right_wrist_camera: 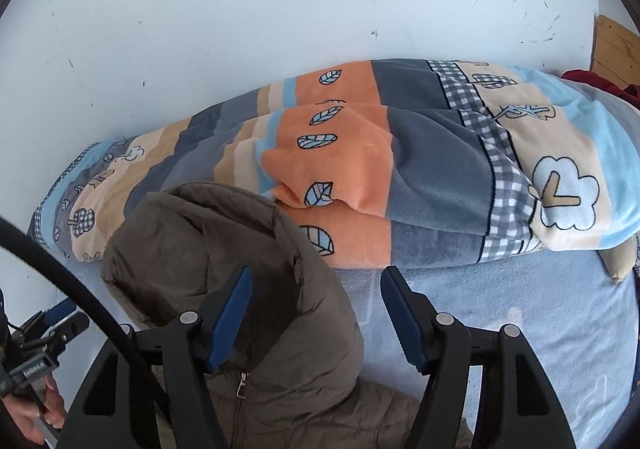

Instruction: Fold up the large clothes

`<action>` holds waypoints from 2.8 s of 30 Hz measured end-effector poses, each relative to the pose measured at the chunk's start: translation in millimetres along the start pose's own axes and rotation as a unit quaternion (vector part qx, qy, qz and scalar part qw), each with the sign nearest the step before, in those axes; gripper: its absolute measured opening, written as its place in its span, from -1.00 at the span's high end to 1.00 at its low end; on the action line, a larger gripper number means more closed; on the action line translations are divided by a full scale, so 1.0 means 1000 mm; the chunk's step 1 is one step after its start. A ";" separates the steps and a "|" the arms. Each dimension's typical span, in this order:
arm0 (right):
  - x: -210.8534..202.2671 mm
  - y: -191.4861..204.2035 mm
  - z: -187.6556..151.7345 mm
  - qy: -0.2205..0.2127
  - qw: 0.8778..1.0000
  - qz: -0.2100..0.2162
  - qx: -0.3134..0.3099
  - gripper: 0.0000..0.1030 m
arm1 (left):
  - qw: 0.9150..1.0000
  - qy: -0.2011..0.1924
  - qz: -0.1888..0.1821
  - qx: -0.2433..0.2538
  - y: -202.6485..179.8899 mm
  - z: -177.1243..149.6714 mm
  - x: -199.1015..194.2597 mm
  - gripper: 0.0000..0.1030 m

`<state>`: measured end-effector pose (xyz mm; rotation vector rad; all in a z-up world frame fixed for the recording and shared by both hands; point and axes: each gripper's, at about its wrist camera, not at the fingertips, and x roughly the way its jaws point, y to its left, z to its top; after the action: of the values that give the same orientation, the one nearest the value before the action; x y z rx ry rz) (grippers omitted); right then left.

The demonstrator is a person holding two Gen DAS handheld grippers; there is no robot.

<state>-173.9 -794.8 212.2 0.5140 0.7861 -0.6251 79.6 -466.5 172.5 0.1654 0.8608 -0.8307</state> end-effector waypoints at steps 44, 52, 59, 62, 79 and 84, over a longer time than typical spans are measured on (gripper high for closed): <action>-0.178 0.018 -0.328 0.088 0.983 -0.008 -0.162 0.09 | 1.000 0.006 0.006 0.000 -0.031 -0.318 -0.226 0.37; -0.298 0.022 -0.337 0.009 0.993 0.057 -0.108 0.09 | 0.999 -0.030 0.002 -0.023 -0.008 -0.305 -0.250 0.36; -0.324 0.051 -0.326 -0.046 0.991 0.108 -0.059 -0.04 | 0.996 -0.068 0.041 -0.028 0.023 -0.289 -0.277 0.19; -0.310 0.056 -0.330 -0.016 0.992 0.119 -0.045 -0.04 | 0.994 -0.090 0.049 -0.050 0.043 -0.287 -0.304 0.19; -0.590 -0.009 -0.402 -0.211 0.969 0.123 -0.018 -0.04 | 0.969 -0.241 0.033 0.048 0.024 -0.355 -0.630 -0.11; -0.697 -0.031 -0.419 -0.309 0.941 0.139 -0.015 -0.19 | 0.963 -0.264 -0.033 0.051 0.015 -0.367 -0.713 -0.31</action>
<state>-779.1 -329.1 492.9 0.3588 0.1209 -0.4698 -394.4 120.1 445.7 -0.0005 0.3226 -0.9254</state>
